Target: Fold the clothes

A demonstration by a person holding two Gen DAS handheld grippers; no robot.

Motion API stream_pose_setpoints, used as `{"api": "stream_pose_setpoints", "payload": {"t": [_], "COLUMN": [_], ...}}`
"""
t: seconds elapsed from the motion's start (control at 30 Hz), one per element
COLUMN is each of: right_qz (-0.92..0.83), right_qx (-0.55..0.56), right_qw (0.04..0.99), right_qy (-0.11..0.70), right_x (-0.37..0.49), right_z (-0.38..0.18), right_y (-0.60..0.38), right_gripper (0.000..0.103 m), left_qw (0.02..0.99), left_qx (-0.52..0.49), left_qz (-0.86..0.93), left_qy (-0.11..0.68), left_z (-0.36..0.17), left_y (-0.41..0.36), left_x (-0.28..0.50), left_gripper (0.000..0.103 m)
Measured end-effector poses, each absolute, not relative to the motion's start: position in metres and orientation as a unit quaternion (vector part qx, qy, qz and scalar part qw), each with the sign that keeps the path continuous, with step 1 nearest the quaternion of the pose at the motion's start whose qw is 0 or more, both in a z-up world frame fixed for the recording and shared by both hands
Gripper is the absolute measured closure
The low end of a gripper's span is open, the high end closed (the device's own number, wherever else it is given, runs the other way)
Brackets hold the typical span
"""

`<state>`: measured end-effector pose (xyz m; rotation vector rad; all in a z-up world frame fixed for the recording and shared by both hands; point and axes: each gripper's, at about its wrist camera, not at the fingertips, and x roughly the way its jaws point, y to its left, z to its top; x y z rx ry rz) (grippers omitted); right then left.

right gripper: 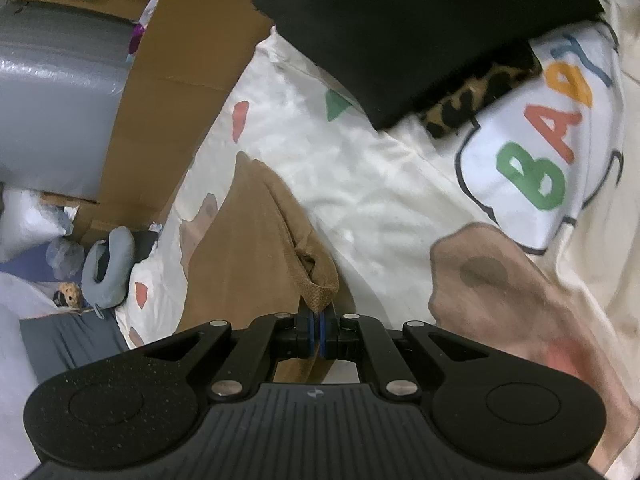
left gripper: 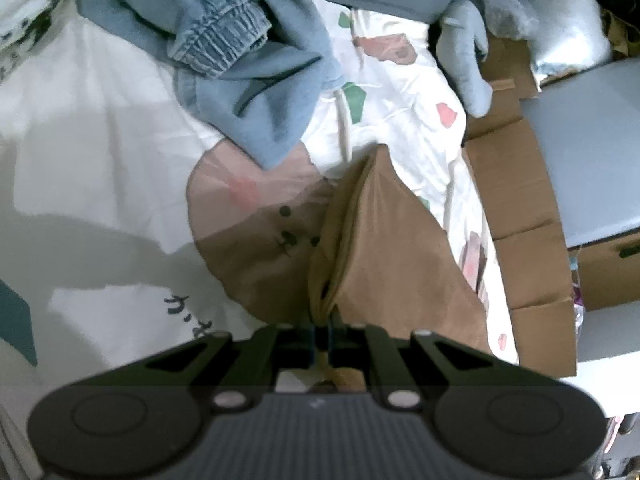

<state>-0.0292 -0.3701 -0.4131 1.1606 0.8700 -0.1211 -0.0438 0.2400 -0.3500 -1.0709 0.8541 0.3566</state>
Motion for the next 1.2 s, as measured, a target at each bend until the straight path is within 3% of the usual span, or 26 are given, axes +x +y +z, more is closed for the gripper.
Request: {"api": "stream_pose_setpoints", "payload": {"t": [0.77, 1.03, 1.13, 1.2], "right_qz": [-0.118, -0.139, -0.126, -0.108], "right_qx": [0.510, 0.457, 0.432, 0.415], "right_qw": [0.735, 0.765, 0.781, 0.790], "right_qy": [0.431, 0.432, 0.433, 0.438], "right_x": [-0.033, -0.035, -0.029, -0.022], "right_z": [-0.437, -0.401, -0.385, -0.377], "right_y": [-0.365, -0.373, -0.370, -0.364], "right_gripper": [0.099, 0.094, 0.094, 0.094], "left_qw": [0.716, 0.727, 0.743, 0.749], "left_qx": [-0.534, -0.516, -0.498, -0.492], "left_qz": [0.157, 0.145, 0.130, 0.123], "left_qy": [0.421, 0.429, 0.428, 0.427], "left_z": [-0.436, -0.430, -0.424, -0.422], "left_y": [0.249, 0.258, 0.259, 0.262], "left_x": [-0.059, -0.067, -0.069, -0.069], "left_gripper": [0.096, 0.085, 0.067, 0.066]}}
